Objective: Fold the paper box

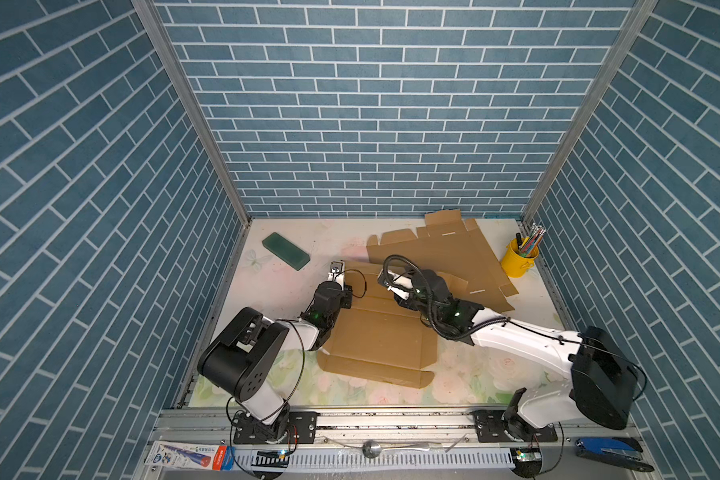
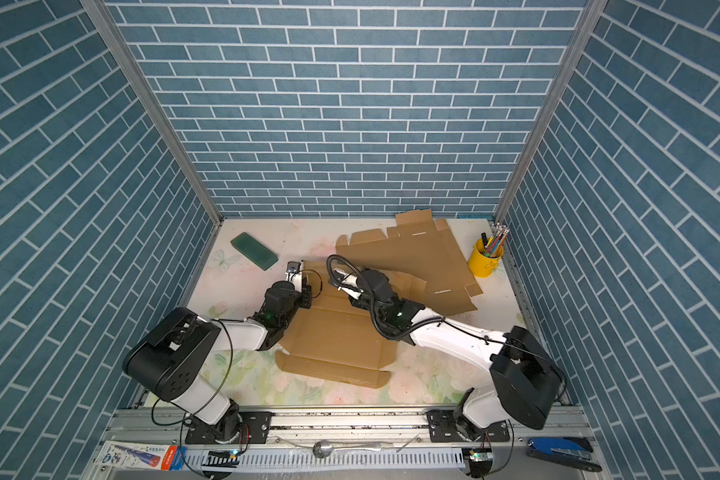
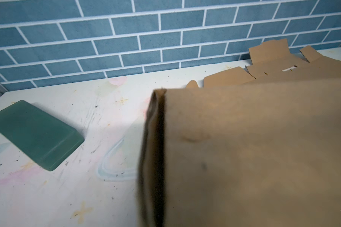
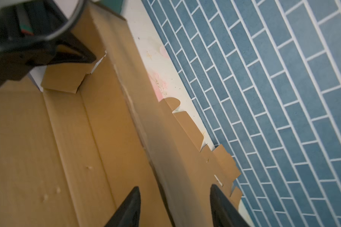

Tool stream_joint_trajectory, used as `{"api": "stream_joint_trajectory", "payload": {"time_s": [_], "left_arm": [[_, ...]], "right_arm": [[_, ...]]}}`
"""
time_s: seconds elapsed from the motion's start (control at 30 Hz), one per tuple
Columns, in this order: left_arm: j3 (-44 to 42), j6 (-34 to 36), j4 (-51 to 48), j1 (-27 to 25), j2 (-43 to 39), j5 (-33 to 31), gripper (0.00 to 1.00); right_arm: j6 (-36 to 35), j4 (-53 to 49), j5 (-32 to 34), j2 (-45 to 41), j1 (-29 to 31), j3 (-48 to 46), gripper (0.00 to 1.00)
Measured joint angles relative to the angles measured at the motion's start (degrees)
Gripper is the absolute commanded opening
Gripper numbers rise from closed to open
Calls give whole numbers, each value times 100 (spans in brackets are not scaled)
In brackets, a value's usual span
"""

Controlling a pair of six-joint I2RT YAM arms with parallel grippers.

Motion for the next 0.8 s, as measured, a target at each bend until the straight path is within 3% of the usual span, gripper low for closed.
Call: {"api": "stream_joint_trajectory", "payload": {"time_s": [0.1,0.27,0.37,0.5,0.63,0.8], "left_arm": [[-278,-177,273,-9,-103,-249,0],[-535,-328,645,-188,-127,-763,0],[-636,-372,785,-391,-127,-1147,0],[-758,-387,951,-675,-127,-1528,0],[-874,-428,1165,-758,-94,-1674,0],[-905,-433,1296,-782,-48,-1716,0]], "right_arm": [[1285,-614,-479,-511,-520,173,59],[3829,-1888,-629,-776,-1335,942,52],[5335,-2922,-599,-619,-1484,1633,51],[6832,-3751,-855,-306,-1504,2155,54],[7689,-4181,-1307,48,-1504,2240,62],[7884,-4435,-1733,785,-1504,2612,64]]}}
